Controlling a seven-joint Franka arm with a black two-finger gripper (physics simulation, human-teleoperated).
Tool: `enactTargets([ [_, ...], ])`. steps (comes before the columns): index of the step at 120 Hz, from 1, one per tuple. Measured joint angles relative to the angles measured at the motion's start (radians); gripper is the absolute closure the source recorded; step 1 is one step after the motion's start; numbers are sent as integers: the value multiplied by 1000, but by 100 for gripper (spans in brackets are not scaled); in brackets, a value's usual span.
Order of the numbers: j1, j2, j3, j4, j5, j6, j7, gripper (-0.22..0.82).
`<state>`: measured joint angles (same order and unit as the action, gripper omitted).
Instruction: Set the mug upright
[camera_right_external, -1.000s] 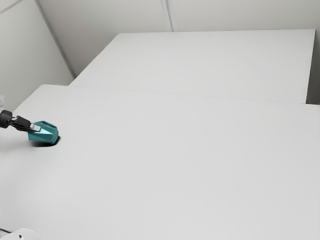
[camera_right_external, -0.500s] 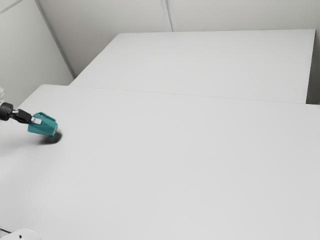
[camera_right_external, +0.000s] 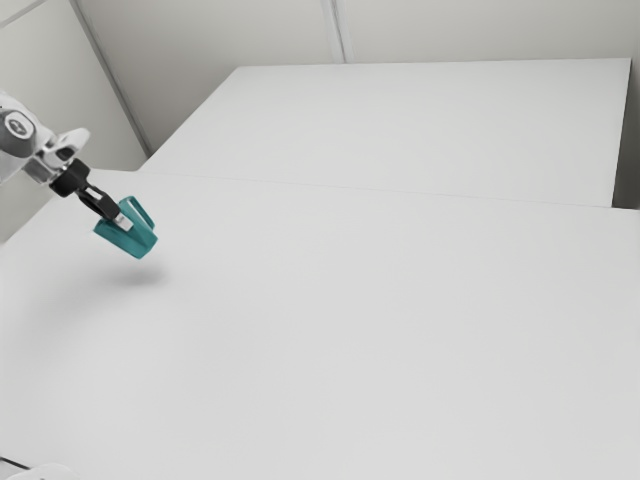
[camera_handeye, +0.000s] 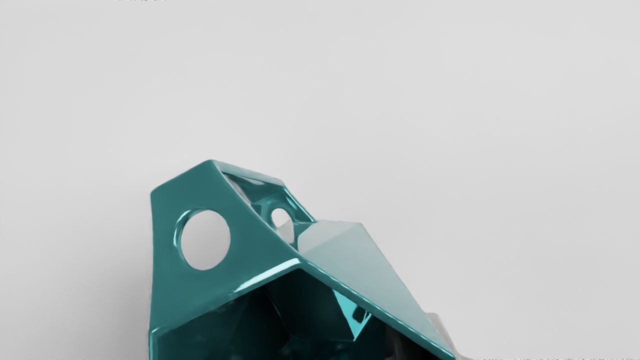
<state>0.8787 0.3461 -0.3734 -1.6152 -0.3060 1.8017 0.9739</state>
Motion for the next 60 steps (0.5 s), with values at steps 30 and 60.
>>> enactTargets([
  [30, -2, -201, -171, -247, 133, 169, -122, 79],
  [60, -1, -271, -286, -363, 174, 262, -276, 79],
])
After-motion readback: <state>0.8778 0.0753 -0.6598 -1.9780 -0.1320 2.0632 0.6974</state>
